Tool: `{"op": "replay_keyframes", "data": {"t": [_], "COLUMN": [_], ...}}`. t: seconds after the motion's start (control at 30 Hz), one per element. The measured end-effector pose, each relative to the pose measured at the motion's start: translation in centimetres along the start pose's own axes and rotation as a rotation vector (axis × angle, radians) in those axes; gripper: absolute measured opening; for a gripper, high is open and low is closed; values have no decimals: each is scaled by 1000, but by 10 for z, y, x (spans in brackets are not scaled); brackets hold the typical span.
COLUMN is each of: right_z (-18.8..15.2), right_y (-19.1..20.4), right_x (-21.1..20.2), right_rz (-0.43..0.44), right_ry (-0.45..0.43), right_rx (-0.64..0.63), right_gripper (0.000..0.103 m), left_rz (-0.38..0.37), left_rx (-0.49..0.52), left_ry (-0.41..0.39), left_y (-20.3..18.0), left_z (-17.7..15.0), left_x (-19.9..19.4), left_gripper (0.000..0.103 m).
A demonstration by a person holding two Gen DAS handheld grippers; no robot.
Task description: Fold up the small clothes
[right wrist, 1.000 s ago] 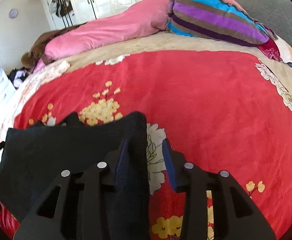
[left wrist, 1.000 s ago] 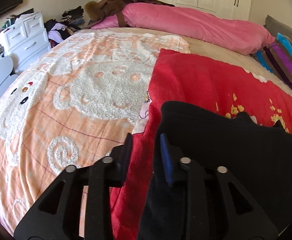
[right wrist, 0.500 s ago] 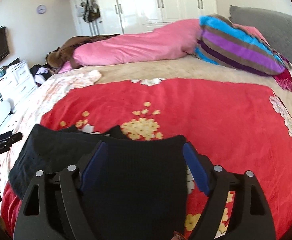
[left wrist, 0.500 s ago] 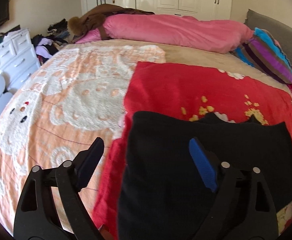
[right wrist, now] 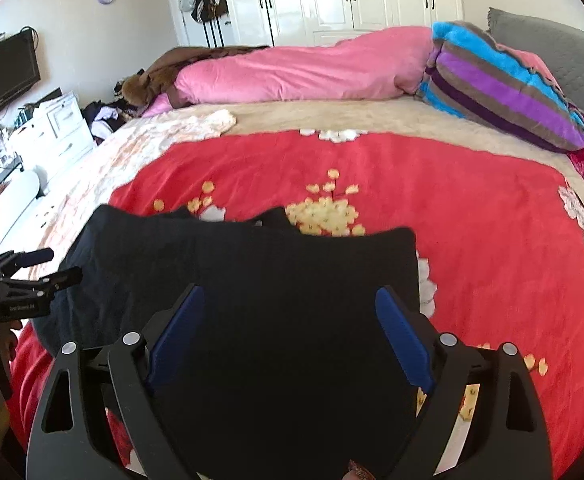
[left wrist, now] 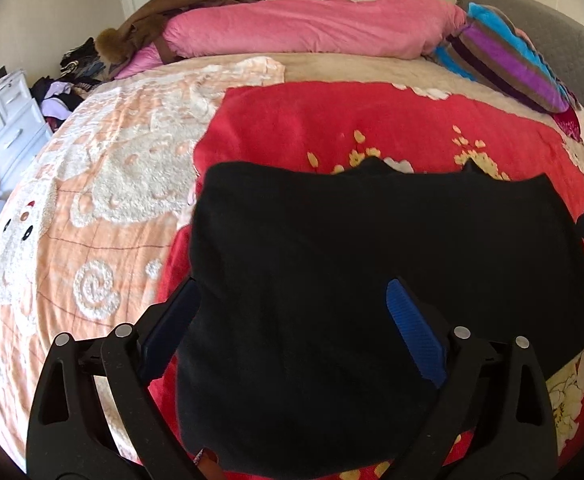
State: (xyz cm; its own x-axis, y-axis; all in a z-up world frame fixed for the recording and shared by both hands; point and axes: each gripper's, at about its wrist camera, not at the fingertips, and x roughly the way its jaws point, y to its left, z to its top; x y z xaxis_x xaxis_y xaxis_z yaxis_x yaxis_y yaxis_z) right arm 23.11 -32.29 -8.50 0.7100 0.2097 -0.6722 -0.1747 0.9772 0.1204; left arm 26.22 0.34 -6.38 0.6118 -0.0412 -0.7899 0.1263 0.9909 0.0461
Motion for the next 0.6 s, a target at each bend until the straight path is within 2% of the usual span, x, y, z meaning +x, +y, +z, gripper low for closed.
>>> {"op": "replay_keyframes", "data": {"t": [0.2, 0.33, 0.4, 0.5, 0.6], "right_z": [-12, -24, -30, -34, -34], "right_y": [-3, -15, -24, -35, -31], "right_x": [13, 31, 39, 43, 41], "right_rz": [-11, -41, -38, -10, -22], "right_ry": [69, 165, 210, 226, 221], "right_rx": [21, 68, 116, 187, 175], "right_gripper": [87, 87, 87, 87, 87], "left_rz": [8, 32, 14, 2, -6], "left_rx": [23, 45, 25, 15, 4], "left_ry": [31, 71, 97, 113, 111], "left_y": [-7, -6, -2, 1, 3], "left_z": [-7, -11, -13, -15, -15], "left_x": [7, 18, 24, 29, 29], "left_gripper": [91, 92, 93, 94, 94]}}
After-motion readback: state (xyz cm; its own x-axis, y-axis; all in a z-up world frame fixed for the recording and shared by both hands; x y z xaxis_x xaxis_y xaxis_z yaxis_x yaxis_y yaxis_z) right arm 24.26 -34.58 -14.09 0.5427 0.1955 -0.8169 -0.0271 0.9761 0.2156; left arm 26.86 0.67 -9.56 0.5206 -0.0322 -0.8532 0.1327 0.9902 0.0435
